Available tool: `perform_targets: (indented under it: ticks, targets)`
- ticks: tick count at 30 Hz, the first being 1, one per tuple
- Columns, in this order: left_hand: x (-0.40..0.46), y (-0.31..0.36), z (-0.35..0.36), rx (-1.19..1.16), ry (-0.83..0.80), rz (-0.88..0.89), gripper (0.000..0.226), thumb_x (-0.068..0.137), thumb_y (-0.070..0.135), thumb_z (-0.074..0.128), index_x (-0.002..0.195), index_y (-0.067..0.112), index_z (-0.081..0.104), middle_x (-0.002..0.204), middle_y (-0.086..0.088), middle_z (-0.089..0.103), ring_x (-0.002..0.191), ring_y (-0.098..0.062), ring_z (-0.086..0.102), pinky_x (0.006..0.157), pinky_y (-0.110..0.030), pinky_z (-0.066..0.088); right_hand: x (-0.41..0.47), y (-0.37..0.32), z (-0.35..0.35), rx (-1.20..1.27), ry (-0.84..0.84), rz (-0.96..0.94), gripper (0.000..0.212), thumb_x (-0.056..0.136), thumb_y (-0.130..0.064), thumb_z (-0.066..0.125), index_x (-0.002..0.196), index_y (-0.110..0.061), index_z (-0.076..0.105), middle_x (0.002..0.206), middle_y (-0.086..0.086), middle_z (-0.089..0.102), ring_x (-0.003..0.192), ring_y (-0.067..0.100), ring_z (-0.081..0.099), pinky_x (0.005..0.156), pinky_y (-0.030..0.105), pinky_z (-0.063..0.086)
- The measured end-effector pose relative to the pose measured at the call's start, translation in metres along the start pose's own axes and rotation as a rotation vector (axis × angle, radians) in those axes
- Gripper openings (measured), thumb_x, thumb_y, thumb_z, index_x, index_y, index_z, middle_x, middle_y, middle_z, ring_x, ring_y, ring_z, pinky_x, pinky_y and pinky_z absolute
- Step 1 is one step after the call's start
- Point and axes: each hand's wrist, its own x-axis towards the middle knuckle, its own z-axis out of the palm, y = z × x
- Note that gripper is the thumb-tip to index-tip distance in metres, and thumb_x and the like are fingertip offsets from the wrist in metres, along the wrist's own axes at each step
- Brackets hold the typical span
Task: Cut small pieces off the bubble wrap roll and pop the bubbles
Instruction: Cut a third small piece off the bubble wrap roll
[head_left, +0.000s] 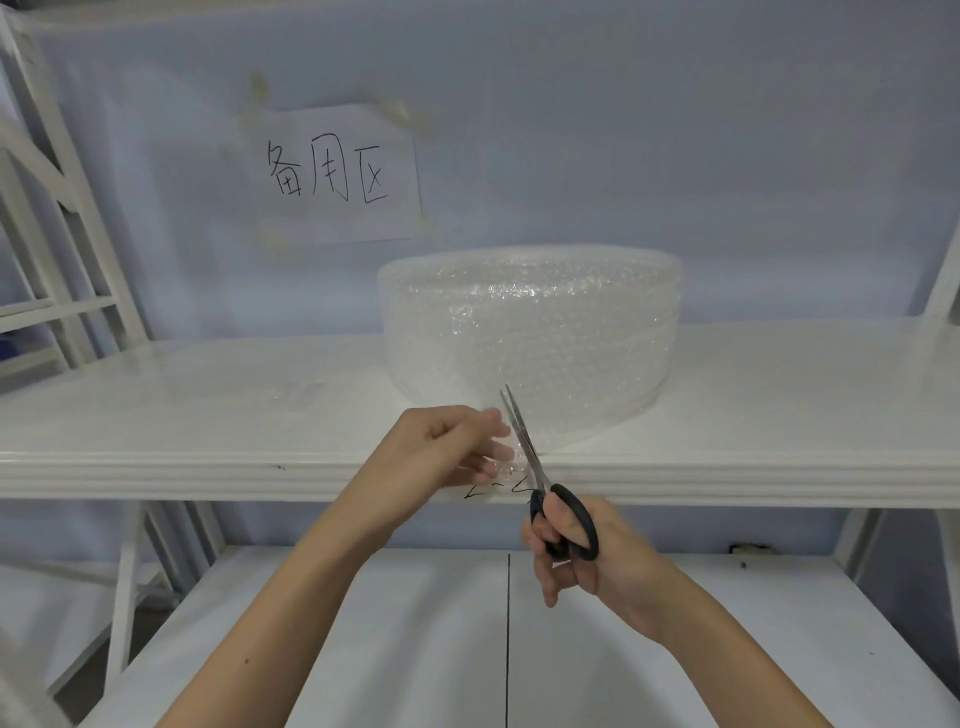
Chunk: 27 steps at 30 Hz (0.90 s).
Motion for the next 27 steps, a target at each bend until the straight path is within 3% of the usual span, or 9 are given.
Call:
perform_targets:
  ticks: [3, 10, 15, 27]
  targets:
    - [0.002, 0.003, 0.001, 0.007, 0.083, 0.013, 0.037, 0.097, 0.034, 0.054, 0.091, 0.002, 0.072, 0.085, -0.013, 0.076, 0.073, -0.017, 0.069, 0.075, -0.028, 0.059, -0.001, 0.001, 0.002, -0.012, 0.007, 0.0, 0.037, 0.085, -0.044, 0.055, 0.053, -0.024, 0.055, 0.071, 0.004, 0.047, 0.051, 0.02, 0.049, 0.056, 0.034, 0.049]
    - [0.006, -0.001, 0.011, 0.15, 0.092, 0.068, 0.022, 0.096, 0.015, 0.057, 0.077, 0.009, 0.067, 0.061, 0.005, 0.068, 0.063, -0.011, 0.063, 0.071, -0.03, 0.057, 0.0, 0.0, -0.002, -0.027, -0.015, 0.012, 0.038, 0.083, -0.048, 0.059, 0.054, -0.024, 0.056, 0.071, 0.005, 0.048, 0.053, 0.021, 0.05, 0.057, 0.034, 0.049]
    - [0.006, -0.004, 0.01, 0.143, 0.055, 0.087, 0.021, 0.098, 0.012, 0.054, 0.079, 0.008, 0.065, 0.063, 0.006, 0.066, 0.062, -0.009, 0.06, 0.063, -0.019, 0.052, 0.004, -0.004, -0.004, -0.035, -0.046, 0.004, 0.041, 0.075, -0.056, 0.061, 0.059, -0.019, 0.052, 0.072, 0.006, 0.049, 0.055, 0.023, 0.049, 0.058, 0.036, 0.05]
    - [0.007, -0.006, 0.007, 0.105, 0.011, 0.118, 0.025, 0.098, 0.009, 0.052, 0.075, 0.008, 0.062, 0.065, -0.001, 0.062, 0.062, -0.012, 0.054, 0.064, -0.02, 0.047, 0.015, -0.001, -0.005, -0.018, -0.103, -0.037, 0.051, 0.062, -0.069, 0.074, 0.059, -0.021, 0.057, 0.072, 0.004, 0.05, 0.055, 0.021, 0.052, 0.057, 0.036, 0.052]
